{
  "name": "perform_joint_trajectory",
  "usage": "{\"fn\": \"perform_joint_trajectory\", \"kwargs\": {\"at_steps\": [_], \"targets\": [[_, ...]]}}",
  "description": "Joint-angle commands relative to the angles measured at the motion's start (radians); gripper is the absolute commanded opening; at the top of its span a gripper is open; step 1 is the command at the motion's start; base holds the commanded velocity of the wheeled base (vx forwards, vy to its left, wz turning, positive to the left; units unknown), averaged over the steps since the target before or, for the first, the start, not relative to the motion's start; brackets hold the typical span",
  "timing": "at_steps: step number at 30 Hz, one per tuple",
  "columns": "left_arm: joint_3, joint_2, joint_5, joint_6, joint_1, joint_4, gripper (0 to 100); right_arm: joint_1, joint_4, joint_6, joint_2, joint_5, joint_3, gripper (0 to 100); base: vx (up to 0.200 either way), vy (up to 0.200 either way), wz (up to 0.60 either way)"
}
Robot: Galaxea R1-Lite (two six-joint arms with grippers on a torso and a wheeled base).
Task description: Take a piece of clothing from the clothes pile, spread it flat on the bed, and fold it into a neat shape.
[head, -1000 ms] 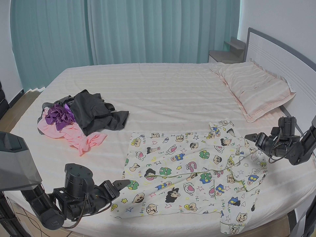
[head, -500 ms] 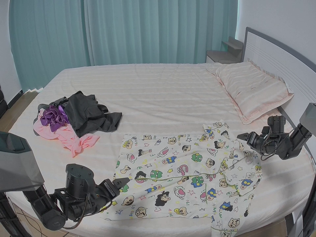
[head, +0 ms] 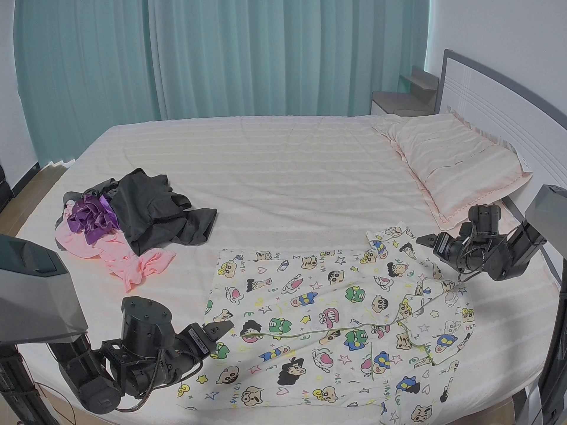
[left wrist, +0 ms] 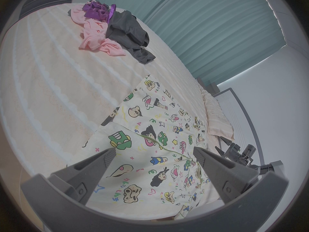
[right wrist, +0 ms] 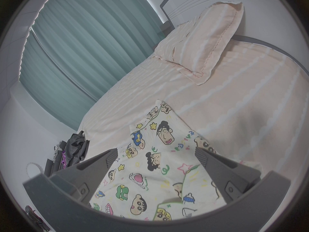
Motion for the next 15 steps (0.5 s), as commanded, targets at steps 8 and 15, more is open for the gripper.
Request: {"fn": "perform_joint_trajectory", "kwargs": {"at_steps": [8,15], "targets": [[0.003,0.005,0.0,-0.001,0.0,0.001,100,0.001,0.113,-0.042,0.151,-0.002,-0.233,100,0.0,0.0,0.0],[0.004,0.005,0.0,-0.001,-0.001,0.001,100,-0.011,0.133,-0.094,0.217,-0.002,-0.318,100,0.0,0.0,0.0]]}}
